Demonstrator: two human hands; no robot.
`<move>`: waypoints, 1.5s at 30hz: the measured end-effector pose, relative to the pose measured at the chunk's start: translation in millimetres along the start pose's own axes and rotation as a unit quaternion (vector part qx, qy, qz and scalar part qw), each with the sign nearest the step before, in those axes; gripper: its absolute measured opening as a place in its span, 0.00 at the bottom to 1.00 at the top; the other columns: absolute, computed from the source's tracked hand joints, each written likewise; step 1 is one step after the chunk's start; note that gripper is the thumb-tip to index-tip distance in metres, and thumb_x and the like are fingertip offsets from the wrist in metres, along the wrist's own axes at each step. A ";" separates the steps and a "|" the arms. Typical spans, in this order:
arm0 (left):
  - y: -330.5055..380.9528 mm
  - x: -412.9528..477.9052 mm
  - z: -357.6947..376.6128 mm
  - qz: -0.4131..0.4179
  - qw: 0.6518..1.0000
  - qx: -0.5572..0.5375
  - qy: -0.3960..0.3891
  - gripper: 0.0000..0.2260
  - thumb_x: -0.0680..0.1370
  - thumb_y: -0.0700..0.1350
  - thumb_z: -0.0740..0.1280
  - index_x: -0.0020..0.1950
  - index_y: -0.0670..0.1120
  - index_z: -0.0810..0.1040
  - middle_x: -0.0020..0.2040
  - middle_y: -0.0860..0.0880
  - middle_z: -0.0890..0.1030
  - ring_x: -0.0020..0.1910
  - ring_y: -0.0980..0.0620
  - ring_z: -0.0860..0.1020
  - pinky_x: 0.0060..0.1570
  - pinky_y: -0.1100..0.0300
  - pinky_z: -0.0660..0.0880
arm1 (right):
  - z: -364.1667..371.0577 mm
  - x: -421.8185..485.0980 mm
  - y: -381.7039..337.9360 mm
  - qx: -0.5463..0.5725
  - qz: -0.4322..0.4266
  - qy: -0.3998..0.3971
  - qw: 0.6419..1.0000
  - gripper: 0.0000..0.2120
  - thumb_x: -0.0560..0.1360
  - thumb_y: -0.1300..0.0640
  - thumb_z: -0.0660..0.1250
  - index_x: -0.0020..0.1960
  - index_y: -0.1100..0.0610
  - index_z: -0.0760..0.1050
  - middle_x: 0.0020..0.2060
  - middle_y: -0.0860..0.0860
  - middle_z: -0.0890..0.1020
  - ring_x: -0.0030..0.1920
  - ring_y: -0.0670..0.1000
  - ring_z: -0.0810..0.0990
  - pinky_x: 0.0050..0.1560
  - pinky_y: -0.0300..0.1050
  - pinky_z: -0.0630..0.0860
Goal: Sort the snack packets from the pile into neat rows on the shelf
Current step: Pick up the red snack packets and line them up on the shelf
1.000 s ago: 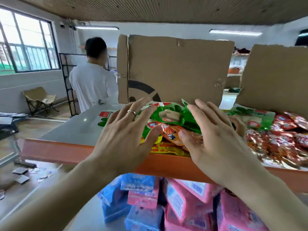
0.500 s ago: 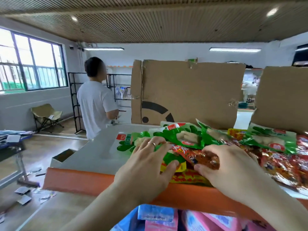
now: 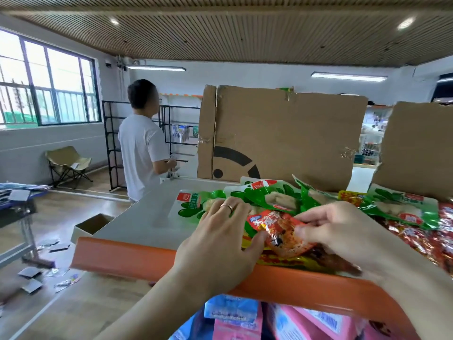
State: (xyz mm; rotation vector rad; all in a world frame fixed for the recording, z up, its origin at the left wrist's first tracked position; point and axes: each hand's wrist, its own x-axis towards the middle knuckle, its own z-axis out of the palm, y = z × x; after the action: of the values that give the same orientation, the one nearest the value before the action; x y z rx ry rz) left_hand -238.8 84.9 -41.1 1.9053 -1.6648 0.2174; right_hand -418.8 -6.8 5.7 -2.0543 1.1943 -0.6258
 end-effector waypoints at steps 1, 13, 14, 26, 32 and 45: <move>-1.0 0.5 0.0 -0.009 1.000 -0.014 0.008 0.20 0.79 0.66 0.54 0.68 0.60 0.62 0.67 0.62 0.62 0.66 0.61 0.62 0.57 0.60 0.69 | -2.1 -0.1 0.5 0.037 -0.004 -0.005 0.999 0.06 0.75 0.56 0.72 0.50 0.49 0.85 0.46 0.47 0.85 0.49 0.44 0.80 0.56 0.46 0.71; -0.3 5.2 -14.7 -0.049 0.944 -0.320 0.060 0.20 0.76 0.66 0.61 0.50 0.51 0.80 0.45 0.57 0.83 0.46 0.60 0.82 0.38 0.66 0.78 | 6.1 -30.0 13.9 0.316 -0.115 0.083 0.938 0.11 0.75 0.61 0.68 0.49 0.47 0.85 0.43 0.54 0.86 0.47 0.56 0.85 0.53 0.60 0.80; 4.5 4.8 -18.3 -0.050 0.928 -0.364 0.057 0.17 0.74 0.61 0.63 0.48 0.49 0.81 0.43 0.56 0.84 0.45 0.60 0.83 0.36 0.67 0.78 | 8.9 -32.1 15.0 0.310 -0.123 0.093 0.938 0.11 0.76 0.60 0.69 0.49 0.45 0.84 0.43 0.55 0.86 0.47 0.60 0.83 0.54 0.65 0.79; 37.0 0.2 -30.7 0.018 0.881 -0.447 0.153 0.11 0.74 0.53 0.67 0.44 0.45 0.82 0.40 0.51 0.85 0.41 0.53 0.83 0.42 0.54 0.81 | 36.4 -55.8 27.3 0.098 -0.253 0.202 0.941 0.07 0.74 0.50 0.68 0.43 0.51 0.84 0.34 0.44 0.83 0.37 0.48 0.80 0.38 0.50 0.75; 52.8 4.5 -25.1 0.046 0.848 -0.501 0.164 0.08 0.74 0.51 0.66 0.39 0.47 0.79 0.29 0.60 0.77 0.30 0.62 0.76 0.31 0.74 0.68 | 18.3 -69.1 26.5 0.043 -0.266 0.217 0.938 0.06 0.76 0.55 0.71 0.42 0.51 0.85 0.33 0.43 0.82 0.35 0.45 0.77 0.34 0.35 0.69; 143.7 19.2 13.2 0.074 0.820 -0.561 0.087 0.11 0.77 0.46 0.70 0.35 0.50 0.82 0.24 0.59 0.75 0.25 0.61 0.69 0.25 0.72 0.64 | -49.6 -123.6 80.8 -0.001 -0.142 0.317 0.938 0.08 0.72 0.47 0.67 0.44 0.48 0.84 0.37 0.40 0.83 0.37 0.42 0.79 0.37 0.32 0.70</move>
State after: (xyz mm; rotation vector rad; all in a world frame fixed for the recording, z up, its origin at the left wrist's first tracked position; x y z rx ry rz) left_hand -374.2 55.9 3.9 0.8217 -1.3109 -0.4461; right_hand -555.6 58.2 -30.7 -2.1108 1.2280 -1.5115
